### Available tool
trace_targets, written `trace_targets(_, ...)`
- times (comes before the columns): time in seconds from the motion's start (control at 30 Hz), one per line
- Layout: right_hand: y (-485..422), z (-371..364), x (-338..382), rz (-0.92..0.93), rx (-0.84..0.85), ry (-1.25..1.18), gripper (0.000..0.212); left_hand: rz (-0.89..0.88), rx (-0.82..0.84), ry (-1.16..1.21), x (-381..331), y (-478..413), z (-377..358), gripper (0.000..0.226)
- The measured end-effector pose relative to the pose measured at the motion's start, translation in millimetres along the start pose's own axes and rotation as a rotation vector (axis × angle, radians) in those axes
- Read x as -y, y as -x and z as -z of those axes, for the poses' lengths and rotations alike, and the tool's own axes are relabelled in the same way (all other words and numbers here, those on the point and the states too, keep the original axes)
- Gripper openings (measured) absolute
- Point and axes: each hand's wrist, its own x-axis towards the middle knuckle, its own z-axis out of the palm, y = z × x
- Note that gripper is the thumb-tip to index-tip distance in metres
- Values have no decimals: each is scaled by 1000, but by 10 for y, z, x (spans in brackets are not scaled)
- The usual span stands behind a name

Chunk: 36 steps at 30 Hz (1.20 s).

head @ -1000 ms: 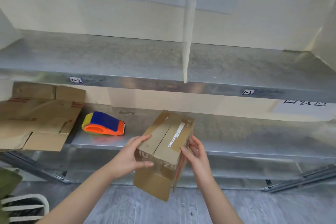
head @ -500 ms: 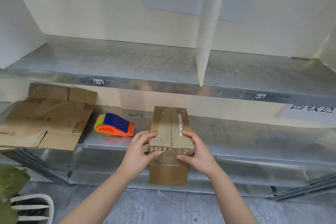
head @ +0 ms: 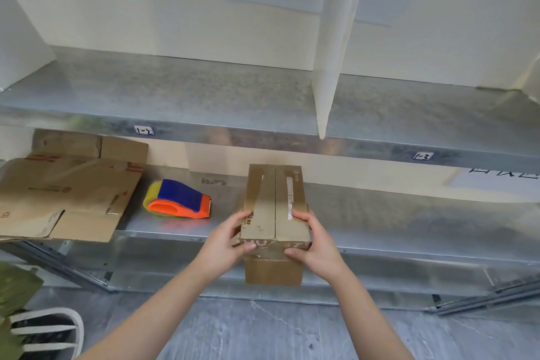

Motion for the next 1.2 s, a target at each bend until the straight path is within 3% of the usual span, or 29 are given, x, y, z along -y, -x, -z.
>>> trace_targets(0.1,-211,-18,-71,-22,-19,-9,80,-9,-20,-62,106,-220,-4,80)
trace_targets(0.33,-559,83,-99,-15,-27,10,81,-45,-20,-132,84,-654,6,81)
trace_targets(0.7,-421,141,-162,43,-45,138,102,-144,-50,-280,101,-612,52,86)
trace_targets(0.8,-321,160,-96,110,-107,283,83,-181,-68,-390,106,-532,135,91)
trace_targets(0.9,-255,128,28,206,-146,494,64,-250,-59,-665,170,-453,341,88)
trace_targets(1.07,-343,-228,386,433,-171,664,54,-337,-90,-945,285,-276,843,76)
trace_targets(1.2,-436,-825,825,452,-35,666,56,-318,-56,-1086,490,-245,1378,72)
